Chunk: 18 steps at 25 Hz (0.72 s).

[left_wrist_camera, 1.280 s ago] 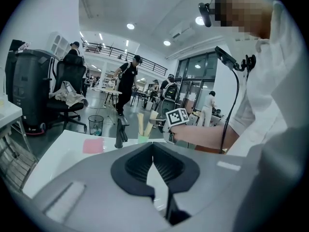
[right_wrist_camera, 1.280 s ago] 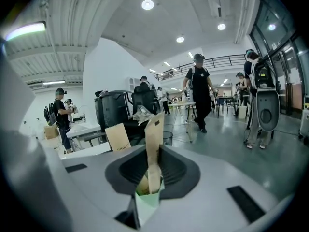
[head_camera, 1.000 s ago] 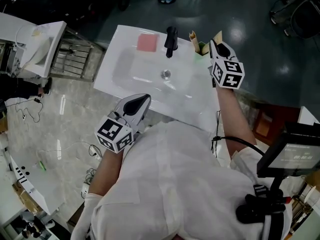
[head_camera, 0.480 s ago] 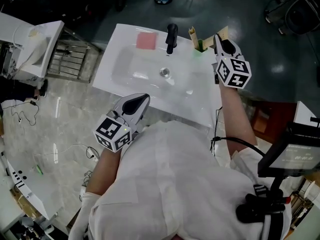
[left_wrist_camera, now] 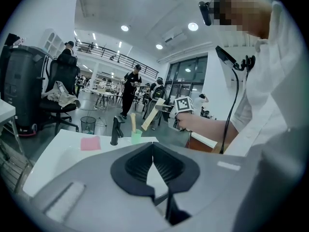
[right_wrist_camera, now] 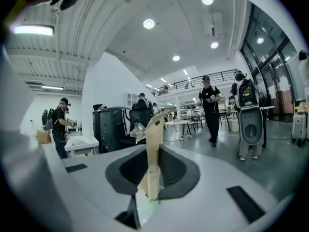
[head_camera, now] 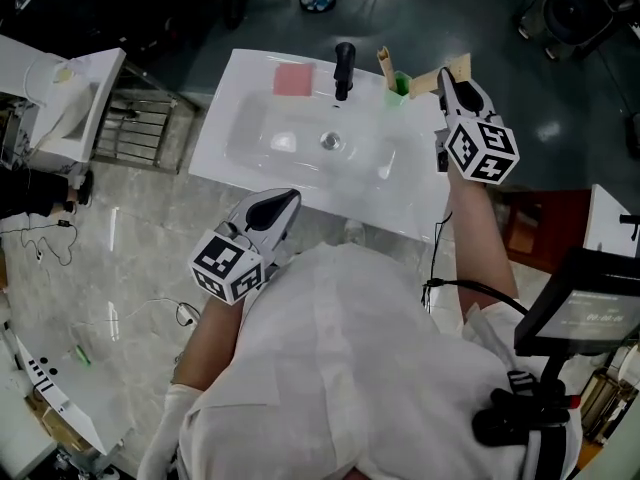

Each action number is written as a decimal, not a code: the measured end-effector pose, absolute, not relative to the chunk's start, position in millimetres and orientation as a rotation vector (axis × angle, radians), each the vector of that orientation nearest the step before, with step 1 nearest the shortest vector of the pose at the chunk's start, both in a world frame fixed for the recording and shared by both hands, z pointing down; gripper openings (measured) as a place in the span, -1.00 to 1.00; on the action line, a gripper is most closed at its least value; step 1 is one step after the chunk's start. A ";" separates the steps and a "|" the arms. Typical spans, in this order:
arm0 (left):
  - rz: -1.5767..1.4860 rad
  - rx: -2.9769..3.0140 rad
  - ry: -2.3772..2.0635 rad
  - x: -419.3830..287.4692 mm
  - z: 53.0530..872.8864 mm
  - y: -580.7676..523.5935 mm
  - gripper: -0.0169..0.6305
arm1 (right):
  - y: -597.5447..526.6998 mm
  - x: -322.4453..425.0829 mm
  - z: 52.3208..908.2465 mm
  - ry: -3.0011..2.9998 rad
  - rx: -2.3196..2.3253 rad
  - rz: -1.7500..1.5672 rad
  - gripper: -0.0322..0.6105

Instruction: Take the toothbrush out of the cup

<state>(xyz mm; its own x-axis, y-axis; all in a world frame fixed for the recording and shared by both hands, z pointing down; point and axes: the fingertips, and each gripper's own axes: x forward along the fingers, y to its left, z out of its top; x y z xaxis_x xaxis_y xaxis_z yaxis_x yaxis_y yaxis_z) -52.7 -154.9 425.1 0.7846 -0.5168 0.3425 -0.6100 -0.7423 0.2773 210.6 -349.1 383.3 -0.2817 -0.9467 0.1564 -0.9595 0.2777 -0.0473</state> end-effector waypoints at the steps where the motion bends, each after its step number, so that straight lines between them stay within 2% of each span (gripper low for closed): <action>1: 0.343 2.603 -0.849 -54.1 424.9 -153.8 -0.92 | -344.5 210.8 381.8 -2.428 1.822 0.201 -0.74; 18: 0.313 2.649 -0.689 -91.4 427.5 -109.2 -0.92 | -219.9 157.7 388.7 -2.361 1.743 0.266 -0.74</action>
